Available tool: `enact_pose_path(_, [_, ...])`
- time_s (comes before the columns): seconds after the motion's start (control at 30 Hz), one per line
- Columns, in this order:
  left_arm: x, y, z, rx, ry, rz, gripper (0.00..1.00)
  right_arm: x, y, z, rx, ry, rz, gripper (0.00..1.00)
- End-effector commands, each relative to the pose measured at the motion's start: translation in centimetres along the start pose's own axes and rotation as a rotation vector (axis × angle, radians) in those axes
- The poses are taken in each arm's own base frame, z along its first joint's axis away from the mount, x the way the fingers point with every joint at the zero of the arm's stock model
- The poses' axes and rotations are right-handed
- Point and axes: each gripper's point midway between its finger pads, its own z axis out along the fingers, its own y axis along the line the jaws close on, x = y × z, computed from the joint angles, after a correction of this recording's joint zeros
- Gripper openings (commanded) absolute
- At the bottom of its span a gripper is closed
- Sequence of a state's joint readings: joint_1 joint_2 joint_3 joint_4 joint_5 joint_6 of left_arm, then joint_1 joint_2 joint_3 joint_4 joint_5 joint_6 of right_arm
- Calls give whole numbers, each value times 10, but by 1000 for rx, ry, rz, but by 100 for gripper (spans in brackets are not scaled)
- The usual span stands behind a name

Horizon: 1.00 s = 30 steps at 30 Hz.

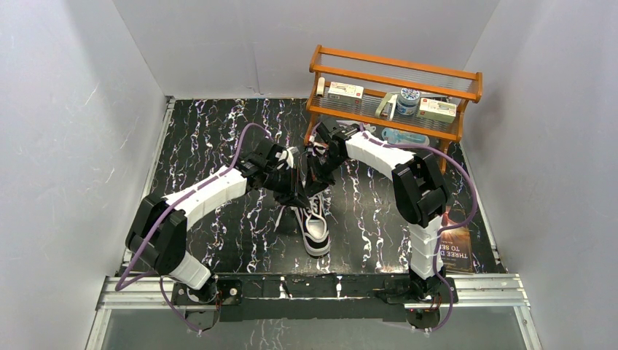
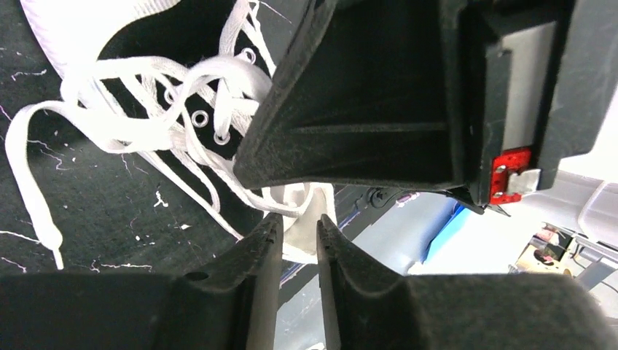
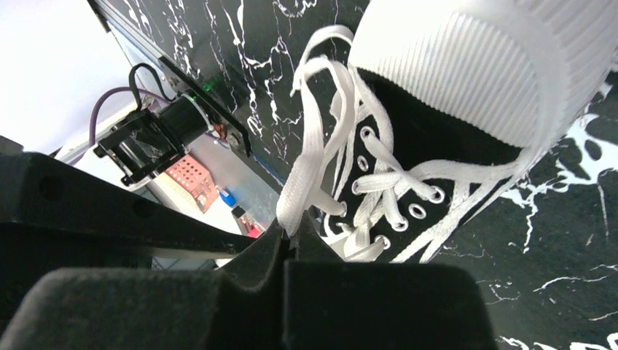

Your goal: Tie the shoes

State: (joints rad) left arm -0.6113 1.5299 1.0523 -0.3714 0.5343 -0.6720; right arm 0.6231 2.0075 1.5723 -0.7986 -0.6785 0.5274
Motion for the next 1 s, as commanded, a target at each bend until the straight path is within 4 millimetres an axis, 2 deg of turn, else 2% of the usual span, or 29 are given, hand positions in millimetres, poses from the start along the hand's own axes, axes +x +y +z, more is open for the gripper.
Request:
enact_pose_path(0.0, [-2,-13,-8,43,-17,33,24,17,0,-1,-21,81,53,0])
enact_pose_path(0.17, [3,-10,-5,55,-27,-2,35,20,0,-3,-18,91,64,0])
enact_pose_path(0.4, [1,-11,11,100,-17,-64,32,19,5,-6,-28,76,77,0])
enact_pose_path(0.5, [1,-11,12,104,-16,-64,26,18,7,-6,-34,72,74,0])
enact_pose_path(0.7, [7,-12,9,109,9,-79,0,13,11,-13,-42,36,49,0])
enact_pose_path(0.77, [13,-15,2,115,17,-83,0,10,14,-16,-52,22,30,0])
enact_pose_path(0.8, [15,-18,-3,125,16,-80,0,8,14,-19,-45,15,10,7])
enact_pose_path(0.87, [21,-24,-15,142,10,-74,0,5,6,-30,24,-14,-42,29])
enact_pose_path(0.97, [28,-34,-28,179,16,-70,0,8,-7,-55,127,-64,-99,56])
